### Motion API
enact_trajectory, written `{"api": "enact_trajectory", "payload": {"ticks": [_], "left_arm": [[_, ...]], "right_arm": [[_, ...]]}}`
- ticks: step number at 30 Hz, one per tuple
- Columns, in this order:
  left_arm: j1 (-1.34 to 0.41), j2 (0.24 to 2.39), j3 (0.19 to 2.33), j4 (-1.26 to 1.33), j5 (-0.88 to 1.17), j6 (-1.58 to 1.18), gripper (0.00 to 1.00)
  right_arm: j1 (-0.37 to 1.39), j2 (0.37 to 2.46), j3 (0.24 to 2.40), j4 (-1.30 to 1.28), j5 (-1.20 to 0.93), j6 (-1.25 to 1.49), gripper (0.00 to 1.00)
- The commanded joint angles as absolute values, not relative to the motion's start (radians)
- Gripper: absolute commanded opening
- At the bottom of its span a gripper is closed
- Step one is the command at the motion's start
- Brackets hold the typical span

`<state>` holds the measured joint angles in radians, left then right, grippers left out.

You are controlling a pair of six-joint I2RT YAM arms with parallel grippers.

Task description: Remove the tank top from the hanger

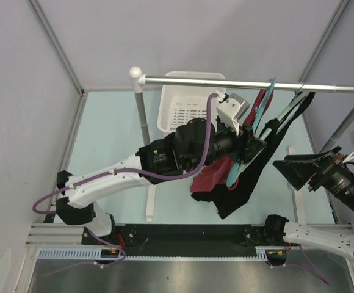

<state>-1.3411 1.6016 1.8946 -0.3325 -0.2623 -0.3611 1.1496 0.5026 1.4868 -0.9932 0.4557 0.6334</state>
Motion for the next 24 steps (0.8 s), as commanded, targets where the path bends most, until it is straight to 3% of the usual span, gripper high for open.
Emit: {"api": "enact_trajectory", "payload": {"ticks": [1, 2, 6, 19, 24], "left_arm": [[-1.345, 1.577, 1.936, -0.321, -0.272, -0.353, 0.61], [-1.344, 1.572, 1.933, -0.321, -0.268, -0.356, 0.64], [-1.344, 1.548, 1.913, -0.305, -0.261, -0.357, 0.6], [-1.344, 1.511, 1.867, -0.287, -0.245, -0.356, 0.29], [-1.344, 1.526, 1.881, -0.305, -0.238, -0.354, 0.35]], "right_arm": [[1.143, 0.495, 1.491, -0.983, 0.44, 0.626, 1.0], [1.143, 0.495, 1.491, -0.983, 0.437, 0.627, 1.0], [1.14, 0.494, 1.493, -0.988, 0.436, 0.627, 1.0], [1.134, 0.502, 1.493, -0.979, 0.417, 0.626, 1.0], [1.127, 0.508, 1.499, -0.98, 0.407, 0.626, 1.0]]}}
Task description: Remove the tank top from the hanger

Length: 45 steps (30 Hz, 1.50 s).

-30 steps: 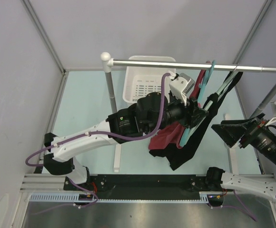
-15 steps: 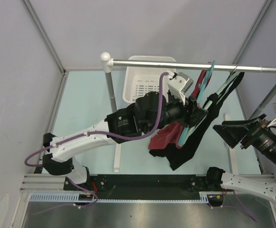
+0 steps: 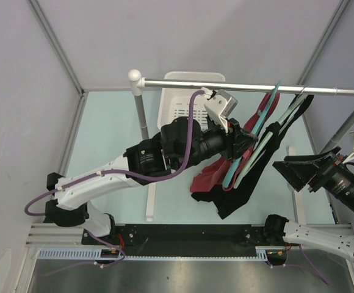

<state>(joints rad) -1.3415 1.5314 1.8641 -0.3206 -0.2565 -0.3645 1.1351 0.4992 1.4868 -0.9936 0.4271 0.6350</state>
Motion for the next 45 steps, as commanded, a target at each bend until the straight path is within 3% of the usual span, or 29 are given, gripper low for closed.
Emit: {"api": "enact_trajectory", "payload": {"ticks": [1, 7, 9, 10, 12, 13, 15, 24, 34, 45], "left_arm": [[-1.344, 1.534, 1.885, -0.316, -0.238, -0.357, 0.42], [-1.344, 1.571, 1.922, -0.356, -0.244, -0.354, 0.43], [-1.345, 1.586, 1.94, -0.365, -0.248, -0.35, 0.36], [-1.344, 1.588, 1.95, -0.373, -0.25, -0.344, 0.25], [-1.344, 1.595, 1.979, -0.379, -0.255, -0.338, 0.17], [-1.344, 1.595, 1.989, -0.386, -0.258, -0.33, 0.05], [-1.344, 1.591, 2.017, -0.393, -0.268, -0.322, 0.0], [-1.344, 1.523, 2.065, -0.41, -0.236, -0.314, 0.0], [-1.347, 1.381, 1.941, -0.387, -0.167, -0.356, 0.0], [-1.351, 1.091, 1.524, -0.361, -0.175, -0.396, 0.0]], "right_arm": [[1.127, 0.509, 1.499, -0.982, 0.407, 0.626, 1.0], [1.126, 0.512, 1.5, -0.979, 0.403, 0.621, 1.0], [1.124, 0.514, 1.502, -0.98, 0.403, 0.621, 1.0], [1.124, 0.512, 1.503, -0.98, 0.402, 0.62, 1.0], [1.124, 0.514, 1.506, -0.98, 0.403, 0.62, 1.0], [1.124, 0.512, 1.506, -0.98, 0.402, 0.62, 1.0], [1.123, 0.514, 1.511, -0.982, 0.402, 0.617, 1.0], [1.12, 0.523, 1.517, -0.985, 0.394, 0.609, 1.0], [1.115, 0.537, 1.532, -1.014, 0.361, 0.566, 1.0], [1.103, 0.604, 1.545, -0.95, 0.114, 0.479, 1.0]]}}
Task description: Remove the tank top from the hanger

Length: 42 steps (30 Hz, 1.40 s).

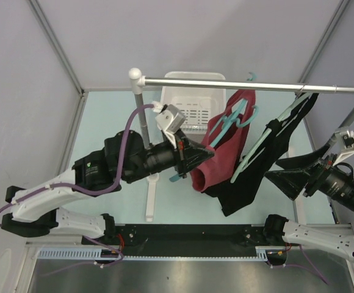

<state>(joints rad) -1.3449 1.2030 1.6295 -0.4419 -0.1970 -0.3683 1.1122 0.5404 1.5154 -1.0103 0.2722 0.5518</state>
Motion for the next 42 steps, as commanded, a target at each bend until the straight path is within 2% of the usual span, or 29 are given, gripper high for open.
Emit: {"api": "enact_trajectory", "payload": {"ticks": [1, 7, 13, 18, 21, 25, 28, 32, 33, 39, 42], "left_arm": [[-1.351, 1.062, 1.45, -0.353, -0.167, -0.402, 0.0], [-1.351, 0.864, 1.205, -0.293, -0.123, -0.485, 0.0], [-1.353, 0.715, 1.056, -0.262, -0.184, -0.604, 0.0], [-1.351, 0.641, 1.026, -0.284, -0.248, -0.647, 0.0], [-1.351, 0.618, 1.038, -0.328, -0.288, -0.676, 0.0], [-1.351, 0.607, 1.043, -0.362, -0.295, -0.756, 0.0], [-1.353, 0.598, 1.043, -0.379, -0.278, -0.768, 0.0], [-1.351, 0.581, 1.039, -0.388, -0.249, -0.775, 0.0], [-1.351, 0.575, 1.029, -0.387, -0.239, -0.785, 0.0], [-1.353, 0.532, 1.0, -0.351, -0.189, -0.793, 0.0], [-1.353, 0.534, 0.999, -0.338, -0.147, -0.795, 0.0]], "right_arm": [[1.101, 0.61, 1.546, -0.918, 0.08, 0.471, 1.0], [1.075, 0.702, 1.522, -0.741, -0.222, 0.472, 1.0], [1.077, 0.83, 1.503, -0.598, -0.249, 0.506, 1.0], [1.141, 0.9, 1.525, -0.583, -0.108, 0.466, 1.0], [1.261, 0.923, 1.509, -0.569, 0.096, 0.387, 1.0], [1.478, 0.991, 1.517, -0.539, 0.424, 0.206, 0.95], [1.563, 1.035, 1.525, -0.468, 0.604, 0.125, 0.92], [1.589, 1.061, 1.517, -0.4, 0.679, 0.063, 0.86], [1.588, 1.066, 1.516, -0.39, 0.714, 0.06, 0.8], [1.572, 1.068, 1.509, -0.391, 0.827, 0.116, 0.69], [1.536, 1.066, 1.513, -0.402, 0.769, 0.144, 0.68]]}}
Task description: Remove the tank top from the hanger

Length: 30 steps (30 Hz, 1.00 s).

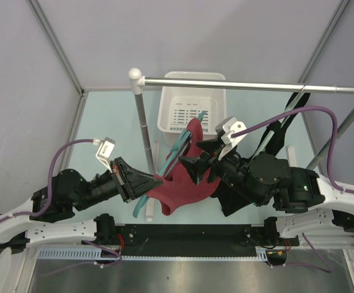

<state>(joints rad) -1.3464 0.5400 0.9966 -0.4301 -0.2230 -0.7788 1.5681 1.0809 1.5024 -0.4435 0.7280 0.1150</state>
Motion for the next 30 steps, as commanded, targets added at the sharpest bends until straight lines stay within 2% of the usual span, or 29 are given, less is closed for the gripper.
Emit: {"api": "enact_trajectory", "payload": {"ticks": [1, 7, 11, 20, 22, 23, 25, 26, 28, 29, 30], "left_arm": [[-1.351, 0.535, 0.999, -0.334, -0.14, -0.795, 0.0], [-1.351, 0.551, 0.986, -0.298, -0.081, -0.816, 0.0], [-1.351, 0.549, 0.98, -0.249, -0.054, -0.828, 0.0], [-1.351, 0.577, 1.014, -0.195, -0.009, -0.833, 0.0], [-1.351, 0.581, 1.011, -0.187, 0.02, -0.834, 0.0], [-1.351, 0.584, 1.011, -0.187, 0.024, -0.83, 0.0], [-1.351, 0.592, 1.011, -0.192, 0.04, -0.821, 0.0], [-1.351, 0.591, 1.011, -0.198, 0.041, -0.81, 0.0], [-1.351, 0.577, 1.012, -0.222, 0.04, -0.79, 0.0], [-1.351, 0.569, 1.012, -0.236, 0.034, -0.77, 0.06], [-1.351, 0.56, 1.011, -0.253, 0.014, -0.761, 0.13]], "right_arm": [[1.532, 1.065, 1.503, -0.393, 0.753, 0.143, 0.68], [1.531, 1.097, 1.497, -0.342, 0.681, 0.11, 0.66], [1.529, 1.103, 1.467, -0.322, 0.663, 0.118, 0.59], [1.526, 1.081, 1.394, -0.244, 0.662, 0.109, 0.57], [1.52, 1.088, 1.394, -0.239, 0.673, 0.104, 0.47], [1.516, 1.088, 1.396, -0.236, 0.673, 0.106, 0.37], [1.513, 1.094, 1.404, -0.232, 0.673, 0.101, 0.26], [1.514, 1.095, 1.405, -0.238, 0.676, 0.103, 0.17], [1.514, 1.089, 1.41, -0.255, 0.686, 0.107, 0.07], [1.514, 1.083, 1.408, -0.276, 0.698, 0.107, 0.0], [1.513, 1.075, 1.405, -0.284, 0.706, 0.11, 0.0]]}}
